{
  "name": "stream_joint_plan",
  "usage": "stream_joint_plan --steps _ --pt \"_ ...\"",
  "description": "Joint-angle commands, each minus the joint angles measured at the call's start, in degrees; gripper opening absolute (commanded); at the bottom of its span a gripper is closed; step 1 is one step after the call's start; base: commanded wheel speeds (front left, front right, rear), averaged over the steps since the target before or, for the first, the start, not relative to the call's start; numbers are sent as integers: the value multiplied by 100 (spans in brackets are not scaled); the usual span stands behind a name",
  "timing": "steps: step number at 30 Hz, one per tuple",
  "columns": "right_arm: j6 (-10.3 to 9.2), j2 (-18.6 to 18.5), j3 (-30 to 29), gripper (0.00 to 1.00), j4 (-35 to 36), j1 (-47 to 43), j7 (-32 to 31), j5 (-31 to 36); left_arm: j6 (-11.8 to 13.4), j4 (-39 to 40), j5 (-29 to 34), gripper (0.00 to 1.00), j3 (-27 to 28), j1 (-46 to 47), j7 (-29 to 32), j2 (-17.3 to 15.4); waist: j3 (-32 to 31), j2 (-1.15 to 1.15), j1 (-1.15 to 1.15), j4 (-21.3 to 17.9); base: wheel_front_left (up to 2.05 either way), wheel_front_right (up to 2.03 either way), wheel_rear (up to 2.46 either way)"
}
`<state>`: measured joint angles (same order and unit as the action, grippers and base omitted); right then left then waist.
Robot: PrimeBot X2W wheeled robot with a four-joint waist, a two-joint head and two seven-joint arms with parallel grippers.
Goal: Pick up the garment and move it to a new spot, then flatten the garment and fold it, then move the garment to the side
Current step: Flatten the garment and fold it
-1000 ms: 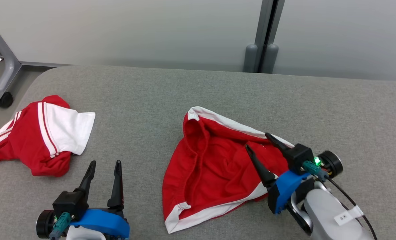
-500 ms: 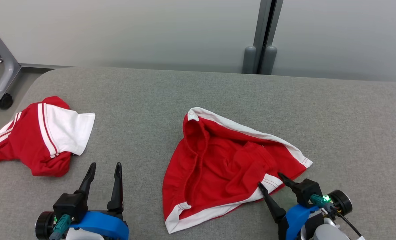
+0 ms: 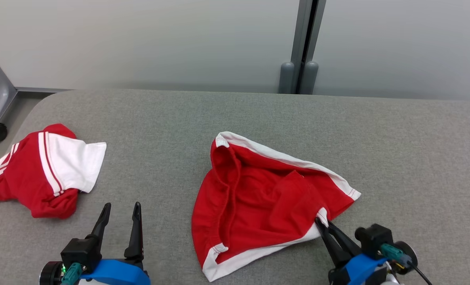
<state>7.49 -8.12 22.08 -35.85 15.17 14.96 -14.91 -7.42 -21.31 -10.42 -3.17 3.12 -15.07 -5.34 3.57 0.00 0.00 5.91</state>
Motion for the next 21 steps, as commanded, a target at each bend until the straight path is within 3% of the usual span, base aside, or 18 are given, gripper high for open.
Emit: stream_joint_plan --steps 1,6,11,12,13,21 --pt "1 -100 -75 0 195 -316 25 -56 -11 7 19 100 -3 -40 -16 2 -58 0 0 -65 0 0 0" --pt "2 -173 -585 0 1160 -1328 -270 -202 -11 31 20 100 -23 -44 -16 31 -96 0 0 -149 0 0 0" --pt "2 -79 -1061 0 1914 -2208 -954 -384 -11 45 10 100 -24 -36 -16 39 -68 0 0 -212 0 0 0" --pt "1 -90 -1111 63 2035 -2257 -986 -339 -11 47 8 100 -22 -24 -16 38 -55 0 0 -219 0 0 0" --pt "2 -78 -1159 100 2113 -2299 -1031 -279 -11 49 6 100 -28 -7 -16 38 -42 0 0 -223 0 0 0" --pt "2 162 -1597 100 2704 -2065 -587 187 -11 30 -3 100 -8 16 -16 -35 -48 0 0 -189 0 0 0"
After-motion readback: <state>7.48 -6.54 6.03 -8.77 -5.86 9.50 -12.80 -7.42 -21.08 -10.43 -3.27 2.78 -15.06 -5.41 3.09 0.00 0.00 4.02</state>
